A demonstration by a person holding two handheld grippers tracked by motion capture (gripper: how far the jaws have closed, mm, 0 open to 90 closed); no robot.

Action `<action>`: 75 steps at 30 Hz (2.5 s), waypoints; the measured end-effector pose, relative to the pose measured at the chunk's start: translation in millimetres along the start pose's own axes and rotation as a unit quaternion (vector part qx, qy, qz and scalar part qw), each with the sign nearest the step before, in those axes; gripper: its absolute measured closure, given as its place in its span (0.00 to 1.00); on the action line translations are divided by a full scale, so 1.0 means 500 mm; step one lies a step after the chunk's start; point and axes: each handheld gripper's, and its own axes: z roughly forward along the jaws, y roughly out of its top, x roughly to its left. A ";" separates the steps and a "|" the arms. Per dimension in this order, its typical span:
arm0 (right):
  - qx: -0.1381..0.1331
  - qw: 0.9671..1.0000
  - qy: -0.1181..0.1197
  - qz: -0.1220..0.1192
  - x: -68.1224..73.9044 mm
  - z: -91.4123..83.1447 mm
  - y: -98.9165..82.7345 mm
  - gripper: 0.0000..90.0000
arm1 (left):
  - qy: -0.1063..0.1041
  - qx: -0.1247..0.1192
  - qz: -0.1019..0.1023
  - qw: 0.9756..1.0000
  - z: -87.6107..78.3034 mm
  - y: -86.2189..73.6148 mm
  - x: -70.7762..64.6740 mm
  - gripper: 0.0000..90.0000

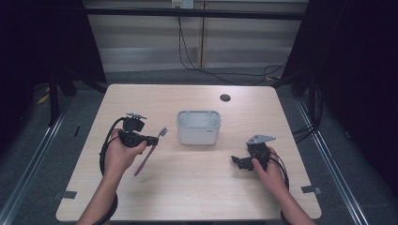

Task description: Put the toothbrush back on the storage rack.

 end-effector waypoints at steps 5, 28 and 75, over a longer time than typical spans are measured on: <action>0.000 1.000 0.000 0.000 0.000 0.000 0.000 0.13 | 0.006 -0.024 0.003 1.000 -0.007 0.007 -0.002 0.93; 0.000 1.000 0.000 0.000 0.000 0.000 0.000 0.13 | 0.014 -0.095 0.020 0.995 -0.021 0.024 -0.010 0.93; 0.000 1.000 0.000 0.000 0.000 0.000 0.000 0.13 | 0.008 -0.193 0.031 0.981 -0.019 0.080 -0.045 0.92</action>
